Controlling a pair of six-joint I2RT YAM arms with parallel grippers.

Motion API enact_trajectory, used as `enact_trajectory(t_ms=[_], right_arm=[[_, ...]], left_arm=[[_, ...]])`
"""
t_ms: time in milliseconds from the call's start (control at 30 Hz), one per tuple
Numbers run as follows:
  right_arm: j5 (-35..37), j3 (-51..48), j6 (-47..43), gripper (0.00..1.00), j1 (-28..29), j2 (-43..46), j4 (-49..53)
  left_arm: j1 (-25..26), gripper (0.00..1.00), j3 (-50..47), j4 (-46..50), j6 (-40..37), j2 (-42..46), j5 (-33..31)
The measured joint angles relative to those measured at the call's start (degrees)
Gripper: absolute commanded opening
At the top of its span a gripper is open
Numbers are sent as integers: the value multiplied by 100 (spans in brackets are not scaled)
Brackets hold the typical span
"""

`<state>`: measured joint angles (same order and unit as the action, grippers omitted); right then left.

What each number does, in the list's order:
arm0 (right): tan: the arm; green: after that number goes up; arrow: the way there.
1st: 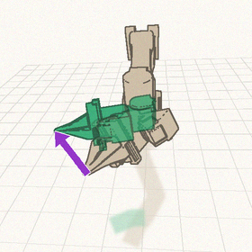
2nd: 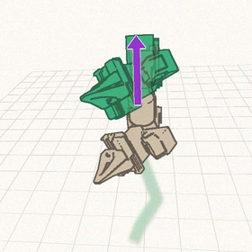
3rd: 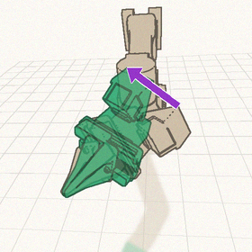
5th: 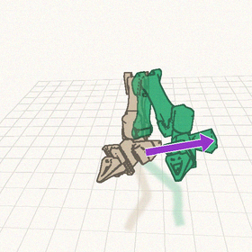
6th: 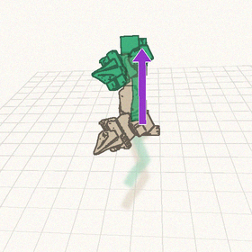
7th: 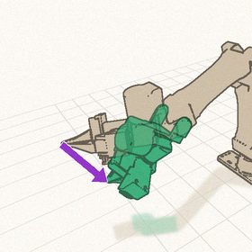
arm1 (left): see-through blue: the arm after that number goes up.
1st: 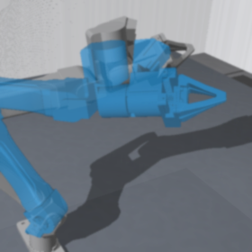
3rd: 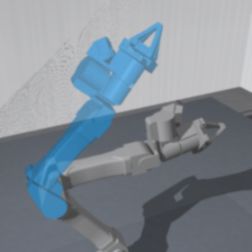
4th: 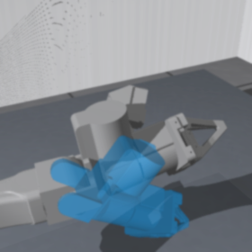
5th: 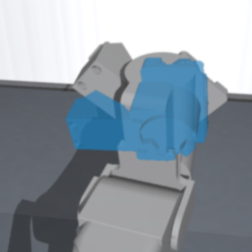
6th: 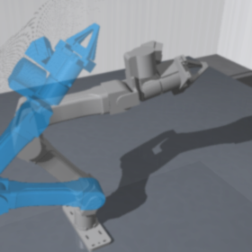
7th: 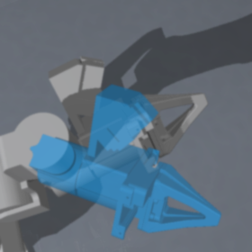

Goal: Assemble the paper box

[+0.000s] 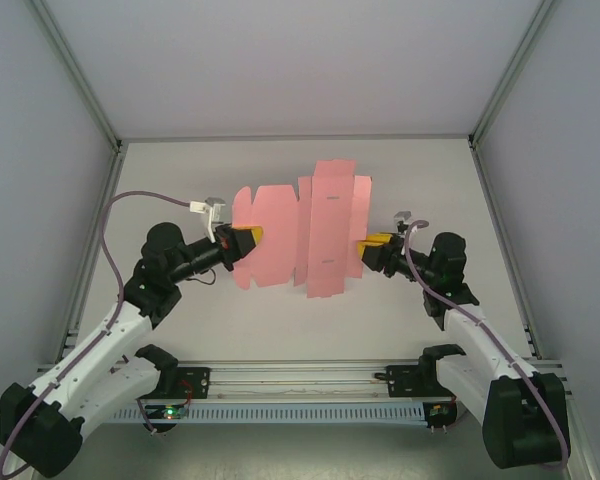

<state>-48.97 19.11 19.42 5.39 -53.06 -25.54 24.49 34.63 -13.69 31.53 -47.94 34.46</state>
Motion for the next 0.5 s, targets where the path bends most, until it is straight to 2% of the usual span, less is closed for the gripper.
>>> enact_trajectory(t_ms=[233, 367, 433, 500], right_arm=[[122, 258, -297, 53, 0, -304, 68], [166, 280, -424, 34, 0, -337, 131], [98, 282, -424, 34, 0, -348, 101], [-50, 282, -363, 38, 0, -356, -39]], left_arm=[[44, 0, -7, 2, -2, 195, 0], [48, 0, -24, 17, -2, 205, -2], [55, 0, -28, 37, -4, 205, -2], [55, 0, -31, 39, -2, 203, -2]])
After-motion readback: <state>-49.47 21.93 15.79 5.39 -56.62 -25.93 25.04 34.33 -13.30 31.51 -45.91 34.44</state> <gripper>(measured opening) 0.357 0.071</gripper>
